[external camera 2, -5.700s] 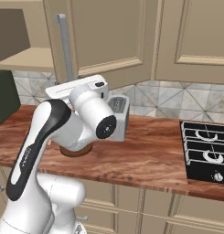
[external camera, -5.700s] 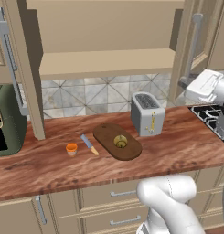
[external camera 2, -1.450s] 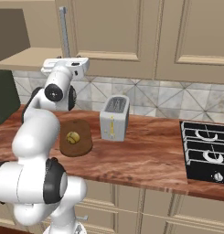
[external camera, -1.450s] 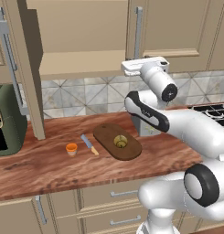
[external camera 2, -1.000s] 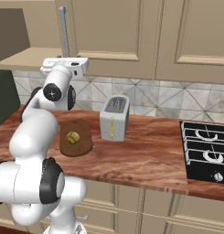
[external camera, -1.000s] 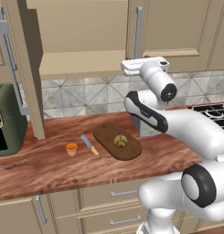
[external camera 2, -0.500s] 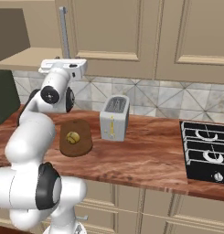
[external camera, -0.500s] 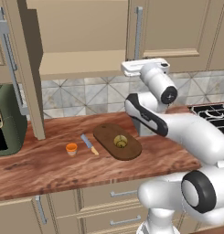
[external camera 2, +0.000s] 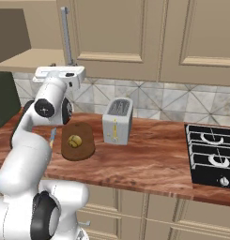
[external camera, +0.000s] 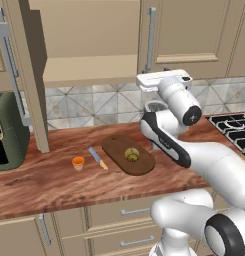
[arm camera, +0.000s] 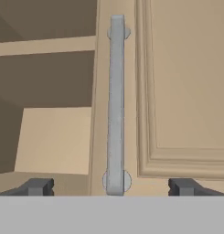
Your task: Pick the bread, place it on the cutting board, pick the jam, place it on the counter, and close the cabinet.
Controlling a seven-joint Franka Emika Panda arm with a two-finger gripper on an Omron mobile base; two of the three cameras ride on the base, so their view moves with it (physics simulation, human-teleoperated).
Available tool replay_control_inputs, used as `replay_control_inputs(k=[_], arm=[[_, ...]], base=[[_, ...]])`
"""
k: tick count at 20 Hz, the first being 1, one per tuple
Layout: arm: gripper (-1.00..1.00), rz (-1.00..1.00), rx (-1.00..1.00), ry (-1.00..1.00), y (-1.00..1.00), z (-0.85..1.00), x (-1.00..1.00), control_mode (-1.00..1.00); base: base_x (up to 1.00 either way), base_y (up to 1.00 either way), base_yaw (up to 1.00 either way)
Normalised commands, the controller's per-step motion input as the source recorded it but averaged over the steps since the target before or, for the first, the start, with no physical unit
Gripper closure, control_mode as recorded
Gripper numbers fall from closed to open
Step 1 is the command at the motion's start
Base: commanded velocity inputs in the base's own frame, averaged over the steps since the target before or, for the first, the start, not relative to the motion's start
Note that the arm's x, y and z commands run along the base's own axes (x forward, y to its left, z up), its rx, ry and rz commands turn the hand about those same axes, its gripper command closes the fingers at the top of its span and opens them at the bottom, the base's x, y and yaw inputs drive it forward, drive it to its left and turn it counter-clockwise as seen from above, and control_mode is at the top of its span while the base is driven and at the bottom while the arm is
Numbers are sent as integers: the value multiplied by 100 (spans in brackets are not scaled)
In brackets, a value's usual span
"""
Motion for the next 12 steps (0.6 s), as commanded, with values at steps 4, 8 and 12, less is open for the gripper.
replay_control_inputs(k=[4,8,12], arm=[[-100,0,0,0,4,7,-44,-100],[-100,0,0,0,8,19,-17,-100],[-100,0,-1,0,15,20,-21,-100]], base=[[0,0,0],[0,0,0],[0,0,0]])
